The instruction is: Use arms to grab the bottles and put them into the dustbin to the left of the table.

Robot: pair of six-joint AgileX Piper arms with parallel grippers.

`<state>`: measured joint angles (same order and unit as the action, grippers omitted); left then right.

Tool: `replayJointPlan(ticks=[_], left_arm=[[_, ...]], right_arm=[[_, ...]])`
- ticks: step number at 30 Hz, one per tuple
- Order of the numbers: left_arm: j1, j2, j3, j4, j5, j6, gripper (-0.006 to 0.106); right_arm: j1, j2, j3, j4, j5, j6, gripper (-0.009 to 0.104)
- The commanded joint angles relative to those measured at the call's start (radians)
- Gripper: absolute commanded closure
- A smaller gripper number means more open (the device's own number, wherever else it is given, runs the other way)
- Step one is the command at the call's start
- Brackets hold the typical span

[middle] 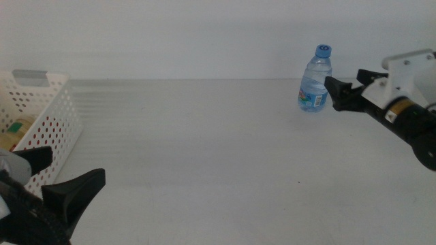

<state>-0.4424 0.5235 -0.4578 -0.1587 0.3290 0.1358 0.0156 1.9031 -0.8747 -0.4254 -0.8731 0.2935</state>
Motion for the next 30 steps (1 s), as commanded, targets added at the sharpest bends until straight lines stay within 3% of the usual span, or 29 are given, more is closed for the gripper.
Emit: replayJointPlan(ticks=[1,9,19,21,23,27,30], left_arm=[[-0.004,0.004,-0.029,-0.005,-0.072,-0.013,0.015],[-0.004,0.004,-0.029,-0.005,-0.072,-0.013,0.015],[-0.004,0.004,-0.029,-0.005,-0.072,-0.013,0.015],[-0.004,0.004,-0.029,-0.005,-0.072,-0.013,0.015],[-0.004,0.004,-0.029,-0.005,-0.072,-0.013,0.015],[-0.004,0.004,-0.029,-0.005,-0.072,-0.013,0.015],[-0.004,0.004,-0.029,-0.005,-0.072,-0.013,0.015]], right_arm=[[0.012,-0.003,-0.11,-0.002,0.001,0.009,0.024],[0.067,0.148,-0.376,-0.004,0.192,0.017,0.008],[0.101,0.283,-0.562,0.029,0.32,0.016,0.011],[0.102,0.287,-0.562,0.029,0.327,0.009,0.021],[0.102,0.287,-0.562,0.029,0.345,0.009,0.039],[0.114,0.266,-0.56,0.012,0.359,0.027,0.094],[0.152,0.223,-0.56,-0.062,0.377,0.066,0.095]])
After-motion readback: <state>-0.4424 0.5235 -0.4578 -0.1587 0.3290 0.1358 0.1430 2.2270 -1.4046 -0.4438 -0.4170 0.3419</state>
